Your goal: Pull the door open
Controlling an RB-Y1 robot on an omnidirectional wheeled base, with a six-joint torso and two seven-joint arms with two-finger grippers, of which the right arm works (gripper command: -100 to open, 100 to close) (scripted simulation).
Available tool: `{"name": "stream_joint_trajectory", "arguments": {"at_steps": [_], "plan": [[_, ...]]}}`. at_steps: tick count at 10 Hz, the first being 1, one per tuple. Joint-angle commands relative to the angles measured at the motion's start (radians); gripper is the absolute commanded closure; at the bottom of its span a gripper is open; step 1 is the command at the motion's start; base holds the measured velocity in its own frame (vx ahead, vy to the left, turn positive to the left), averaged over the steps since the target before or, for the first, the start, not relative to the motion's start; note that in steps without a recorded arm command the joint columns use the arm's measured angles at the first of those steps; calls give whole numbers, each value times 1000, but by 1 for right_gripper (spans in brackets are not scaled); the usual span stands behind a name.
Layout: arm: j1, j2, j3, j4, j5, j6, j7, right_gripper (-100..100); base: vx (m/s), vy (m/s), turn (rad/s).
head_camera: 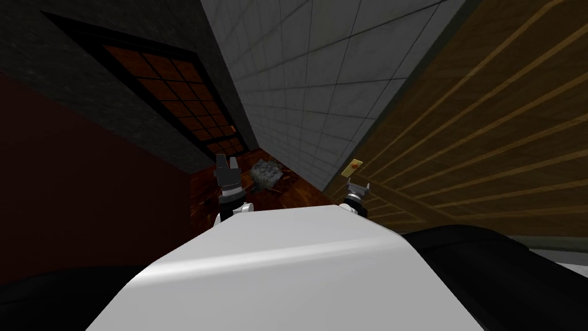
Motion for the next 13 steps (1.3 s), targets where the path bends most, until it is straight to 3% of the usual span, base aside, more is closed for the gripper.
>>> {"name": "stream_joint_trajectory", "arguments": {"at_steps": [1, 11, 12, 13], "plan": [[2, 0, -12, 8, -33, 1, -16, -100, 66, -57, 102], [-4, 15, -61, 112, -231, -24, -125, -100, 76, -71, 125], [-7, 11, -60, 109, -220, -22, -118, -100, 31, -34, 27], [-16, -22, -59, 139, -218, -17, -154, -100, 78, -22, -110]]}}
